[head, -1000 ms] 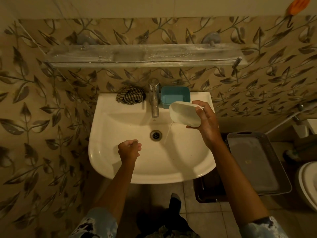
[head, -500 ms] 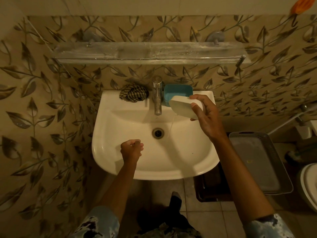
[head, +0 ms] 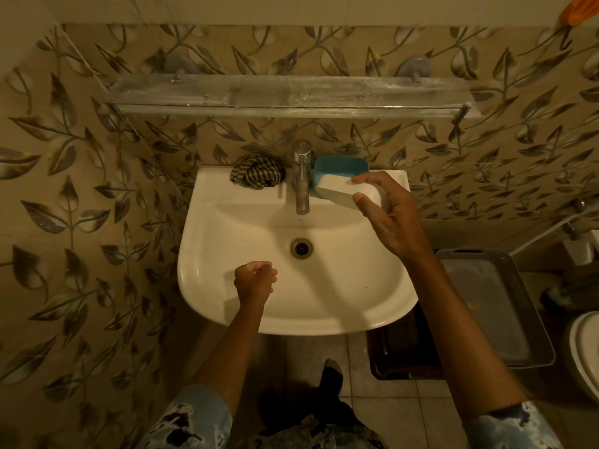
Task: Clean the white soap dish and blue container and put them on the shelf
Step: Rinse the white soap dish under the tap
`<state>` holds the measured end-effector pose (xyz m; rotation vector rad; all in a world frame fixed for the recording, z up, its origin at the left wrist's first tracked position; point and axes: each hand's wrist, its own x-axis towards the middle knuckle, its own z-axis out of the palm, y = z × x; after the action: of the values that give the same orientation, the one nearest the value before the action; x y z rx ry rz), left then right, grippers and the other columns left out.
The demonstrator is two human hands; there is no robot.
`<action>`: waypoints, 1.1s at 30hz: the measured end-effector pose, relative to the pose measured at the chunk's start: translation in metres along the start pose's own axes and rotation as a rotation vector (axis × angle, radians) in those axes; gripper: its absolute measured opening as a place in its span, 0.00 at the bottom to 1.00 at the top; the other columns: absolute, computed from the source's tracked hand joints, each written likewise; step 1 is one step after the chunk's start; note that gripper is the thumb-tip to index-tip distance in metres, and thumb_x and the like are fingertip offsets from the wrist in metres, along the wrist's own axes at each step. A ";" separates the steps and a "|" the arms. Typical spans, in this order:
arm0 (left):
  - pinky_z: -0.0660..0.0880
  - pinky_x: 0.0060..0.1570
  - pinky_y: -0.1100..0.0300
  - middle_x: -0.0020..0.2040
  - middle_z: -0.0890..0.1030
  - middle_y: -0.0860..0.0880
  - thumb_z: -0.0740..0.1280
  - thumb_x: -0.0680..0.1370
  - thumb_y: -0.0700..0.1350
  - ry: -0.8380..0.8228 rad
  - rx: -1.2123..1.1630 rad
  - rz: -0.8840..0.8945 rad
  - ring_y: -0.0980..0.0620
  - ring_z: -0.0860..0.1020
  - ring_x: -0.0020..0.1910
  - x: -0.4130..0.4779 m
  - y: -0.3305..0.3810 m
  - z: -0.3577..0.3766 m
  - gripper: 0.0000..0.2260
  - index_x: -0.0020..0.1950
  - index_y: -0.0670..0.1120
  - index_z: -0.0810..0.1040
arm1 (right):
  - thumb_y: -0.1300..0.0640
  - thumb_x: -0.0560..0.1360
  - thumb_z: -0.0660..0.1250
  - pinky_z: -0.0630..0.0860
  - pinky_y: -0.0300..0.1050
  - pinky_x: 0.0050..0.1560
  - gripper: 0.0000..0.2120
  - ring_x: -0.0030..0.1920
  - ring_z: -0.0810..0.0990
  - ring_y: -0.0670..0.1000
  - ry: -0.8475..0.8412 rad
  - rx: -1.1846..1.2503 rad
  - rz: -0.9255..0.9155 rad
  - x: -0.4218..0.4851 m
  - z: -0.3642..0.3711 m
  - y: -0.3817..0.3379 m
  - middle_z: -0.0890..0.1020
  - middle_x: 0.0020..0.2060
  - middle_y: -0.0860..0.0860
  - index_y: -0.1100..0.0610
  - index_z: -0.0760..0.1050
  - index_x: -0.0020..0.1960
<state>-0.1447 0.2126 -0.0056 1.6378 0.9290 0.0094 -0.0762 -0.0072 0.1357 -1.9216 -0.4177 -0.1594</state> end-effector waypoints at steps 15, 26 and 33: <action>0.77 0.33 0.59 0.39 0.82 0.43 0.65 0.77 0.40 0.002 -0.005 0.011 0.49 0.81 0.37 0.004 0.003 0.002 0.07 0.50 0.39 0.80 | 0.57 0.76 0.64 0.75 0.37 0.57 0.10 0.61 0.73 0.39 -0.001 -0.007 0.014 -0.013 0.013 0.031 0.77 0.57 0.47 0.52 0.75 0.57; 0.76 0.31 0.60 0.39 0.82 0.43 0.65 0.76 0.40 -0.017 0.008 0.006 0.50 0.80 0.35 0.003 0.000 0.010 0.07 0.49 0.39 0.80 | 0.55 0.76 0.65 0.71 0.31 0.58 0.10 0.61 0.72 0.36 -0.038 -0.060 0.000 -0.013 0.007 0.033 0.76 0.57 0.45 0.51 0.75 0.57; 0.76 0.31 0.61 0.38 0.82 0.44 0.65 0.76 0.40 -0.016 0.020 0.005 0.51 0.80 0.35 0.009 -0.001 0.010 0.06 0.49 0.40 0.80 | 0.57 0.76 0.65 0.72 0.33 0.57 0.11 0.62 0.74 0.46 0.030 -0.007 -0.017 -0.015 0.007 0.031 0.78 0.57 0.51 0.56 0.75 0.57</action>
<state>-0.1341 0.2090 -0.0134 1.6561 0.9155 -0.0090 -0.0793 -0.0139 0.1019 -1.9208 -0.4140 -0.2015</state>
